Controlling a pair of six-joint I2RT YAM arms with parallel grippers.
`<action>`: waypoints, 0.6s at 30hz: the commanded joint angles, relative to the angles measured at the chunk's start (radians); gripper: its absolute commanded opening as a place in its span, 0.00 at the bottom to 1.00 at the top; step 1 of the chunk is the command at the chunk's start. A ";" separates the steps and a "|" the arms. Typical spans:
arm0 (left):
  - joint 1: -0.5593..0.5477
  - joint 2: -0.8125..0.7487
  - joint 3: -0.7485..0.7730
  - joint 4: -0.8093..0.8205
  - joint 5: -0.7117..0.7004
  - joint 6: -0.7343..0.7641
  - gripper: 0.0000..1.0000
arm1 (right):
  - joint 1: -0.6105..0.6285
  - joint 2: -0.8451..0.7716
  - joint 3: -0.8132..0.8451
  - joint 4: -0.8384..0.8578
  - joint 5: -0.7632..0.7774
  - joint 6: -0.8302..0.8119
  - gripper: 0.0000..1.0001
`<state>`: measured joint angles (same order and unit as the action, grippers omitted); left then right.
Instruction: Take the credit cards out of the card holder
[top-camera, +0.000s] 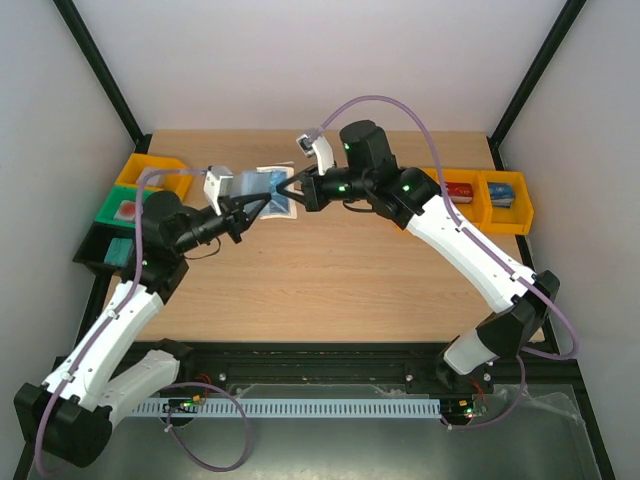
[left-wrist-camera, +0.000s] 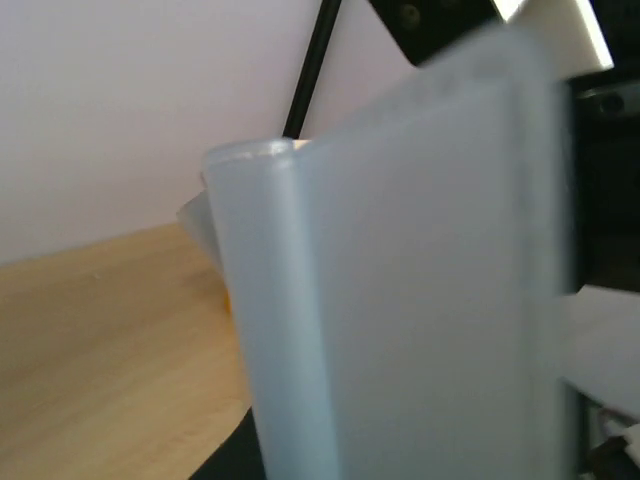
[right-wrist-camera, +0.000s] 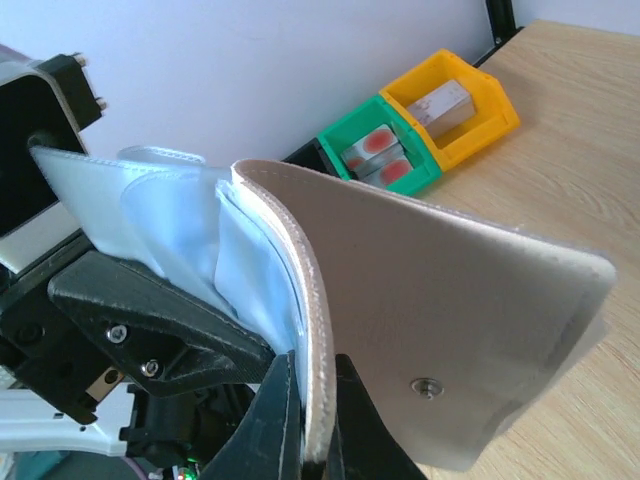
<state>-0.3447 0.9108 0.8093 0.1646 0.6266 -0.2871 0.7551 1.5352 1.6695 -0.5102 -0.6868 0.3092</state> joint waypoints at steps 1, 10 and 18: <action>0.030 -0.016 0.001 0.034 0.046 -0.049 0.02 | 0.006 -0.059 -0.022 0.063 -0.090 -0.009 0.02; 0.107 -0.033 -0.054 0.201 0.236 -0.203 0.02 | -0.051 -0.165 -0.220 0.300 -0.289 0.068 0.39; 0.104 -0.026 -0.065 0.270 0.295 -0.239 0.02 | -0.053 -0.165 -0.298 0.477 -0.285 0.189 0.41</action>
<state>-0.2455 0.8841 0.7589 0.3454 0.8730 -0.4881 0.6949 1.3693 1.3846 -0.1818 -0.9207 0.4252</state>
